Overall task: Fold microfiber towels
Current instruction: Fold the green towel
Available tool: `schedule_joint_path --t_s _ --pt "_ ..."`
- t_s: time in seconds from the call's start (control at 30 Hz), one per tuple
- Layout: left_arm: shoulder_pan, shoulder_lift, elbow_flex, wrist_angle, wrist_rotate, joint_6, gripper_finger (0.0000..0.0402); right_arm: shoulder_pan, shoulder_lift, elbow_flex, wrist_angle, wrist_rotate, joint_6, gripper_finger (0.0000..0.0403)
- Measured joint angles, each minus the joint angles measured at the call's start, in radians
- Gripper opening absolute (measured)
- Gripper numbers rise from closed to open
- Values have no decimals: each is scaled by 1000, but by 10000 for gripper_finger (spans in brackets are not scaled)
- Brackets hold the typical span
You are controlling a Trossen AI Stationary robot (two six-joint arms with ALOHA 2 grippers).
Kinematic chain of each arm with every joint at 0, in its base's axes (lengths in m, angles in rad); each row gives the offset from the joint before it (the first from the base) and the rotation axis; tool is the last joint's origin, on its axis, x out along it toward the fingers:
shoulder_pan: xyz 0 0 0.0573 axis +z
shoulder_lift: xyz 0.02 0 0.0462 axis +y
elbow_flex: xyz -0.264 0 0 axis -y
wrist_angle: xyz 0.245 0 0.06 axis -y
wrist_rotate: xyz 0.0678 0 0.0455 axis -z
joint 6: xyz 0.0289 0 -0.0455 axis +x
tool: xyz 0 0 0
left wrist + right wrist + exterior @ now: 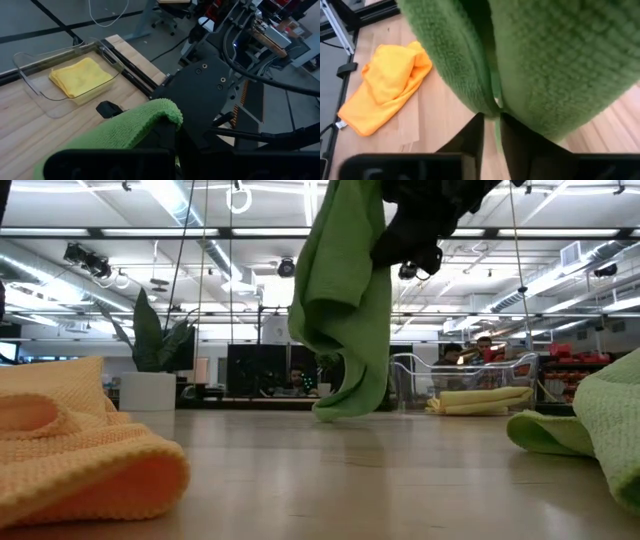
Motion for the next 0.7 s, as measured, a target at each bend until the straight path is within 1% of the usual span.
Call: schedule_joint_path --t_s 0.1,0.13,0.3,0.4,0.47,0.6,0.7 --pt "6 0 0 0 0 1 7 17 0 0 0 1 8 17" --pt "9 0 0 1 0 1 7 24 0 0 1 3 13 9" --pt "15 0 0 2 0 11 7 50 0 0 -1 32 25 15" --pt "15 0 0 2 0 12 7 52 -4 0 -5 35 14 5" --pt "15 0 0 2 0 12 7 52 -4 0 -6 35 24 6" --pt "26 0 0 -1 2 11 7 91 -4 0 -36 41 46 3" --pt "38 0 0 -11 2 13 7 132 -4 0 -64 71 67 2"
